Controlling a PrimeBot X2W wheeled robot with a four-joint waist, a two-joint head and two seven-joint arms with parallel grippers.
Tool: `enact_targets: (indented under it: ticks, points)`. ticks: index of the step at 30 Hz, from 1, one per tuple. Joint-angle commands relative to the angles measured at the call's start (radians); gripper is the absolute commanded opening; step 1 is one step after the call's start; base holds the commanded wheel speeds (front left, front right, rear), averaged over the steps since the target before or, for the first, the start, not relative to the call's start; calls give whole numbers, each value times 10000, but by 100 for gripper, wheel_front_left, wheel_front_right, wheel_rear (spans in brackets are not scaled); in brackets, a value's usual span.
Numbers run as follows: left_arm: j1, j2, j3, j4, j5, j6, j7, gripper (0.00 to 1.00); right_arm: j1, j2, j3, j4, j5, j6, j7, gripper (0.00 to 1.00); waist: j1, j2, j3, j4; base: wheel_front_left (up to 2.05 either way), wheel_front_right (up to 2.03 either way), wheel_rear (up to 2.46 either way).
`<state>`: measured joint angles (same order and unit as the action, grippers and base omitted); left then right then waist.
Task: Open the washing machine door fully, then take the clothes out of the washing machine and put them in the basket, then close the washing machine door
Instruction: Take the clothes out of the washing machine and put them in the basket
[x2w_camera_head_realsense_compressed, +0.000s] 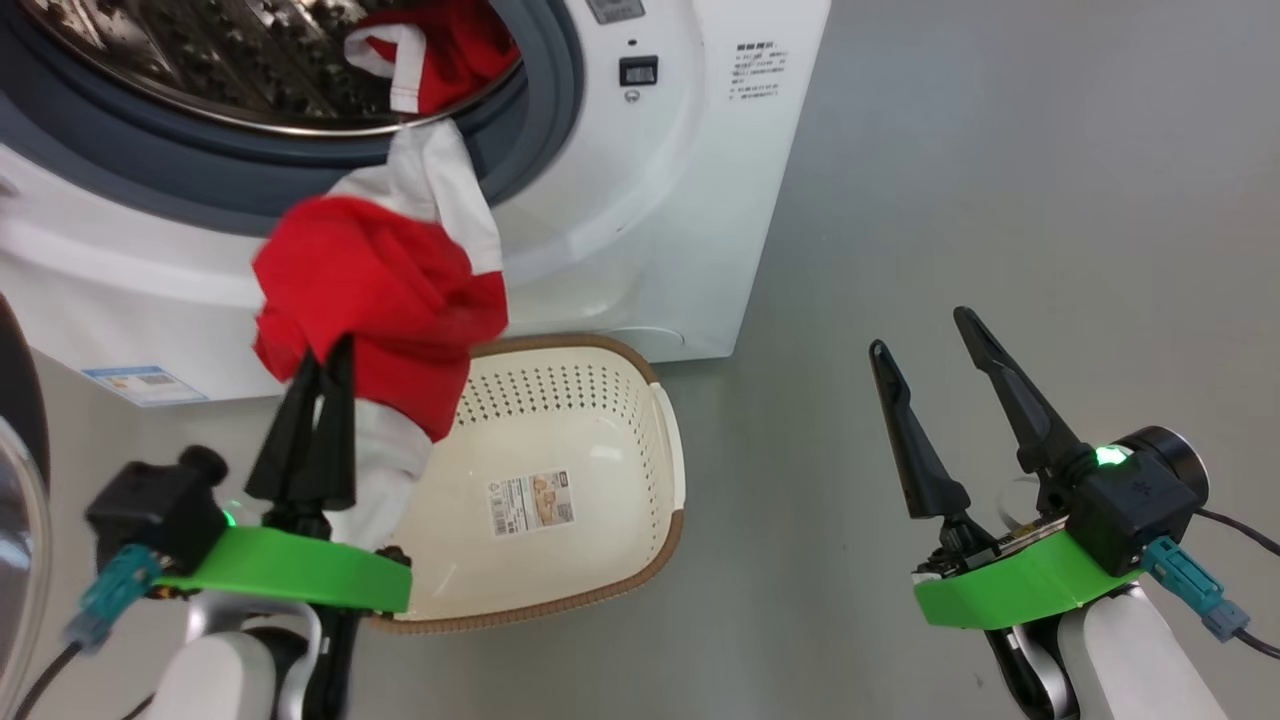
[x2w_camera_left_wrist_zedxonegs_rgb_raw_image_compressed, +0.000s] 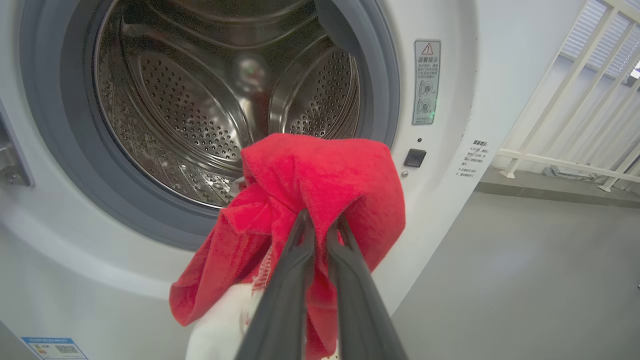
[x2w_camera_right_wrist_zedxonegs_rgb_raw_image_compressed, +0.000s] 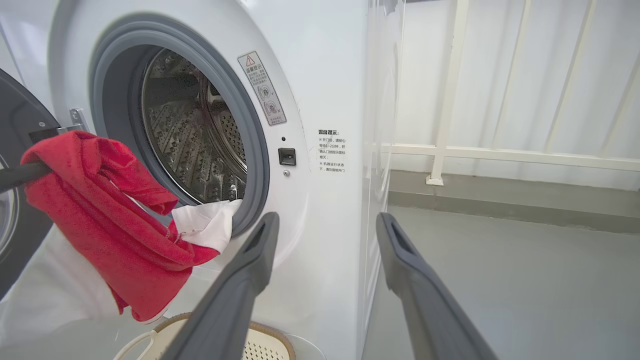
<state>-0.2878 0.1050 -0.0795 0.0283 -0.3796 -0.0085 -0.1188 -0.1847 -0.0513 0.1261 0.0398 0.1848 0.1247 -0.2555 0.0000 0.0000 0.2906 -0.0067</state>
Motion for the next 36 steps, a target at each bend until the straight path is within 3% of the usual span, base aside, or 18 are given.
enact_targets:
  ticks: [1,19,36]
  points:
    - [-301,80,248,253,-115,-78,-54,0,-51,11,251,-275,107,60,-63,100,0,0,221,-91,0,0,0]
    - [-3294,-304,-242,7182,-713,-774,-938,0,-691,11,418,-178,70,60,-63,100,0,0,1641,-233,0,0,0]
    - [-5288,-366,-726,11795,-1222,-1151,-954,0,-1144,11,779,-62,125,60,-63,100,0,0,2623,-579,0,0,0]
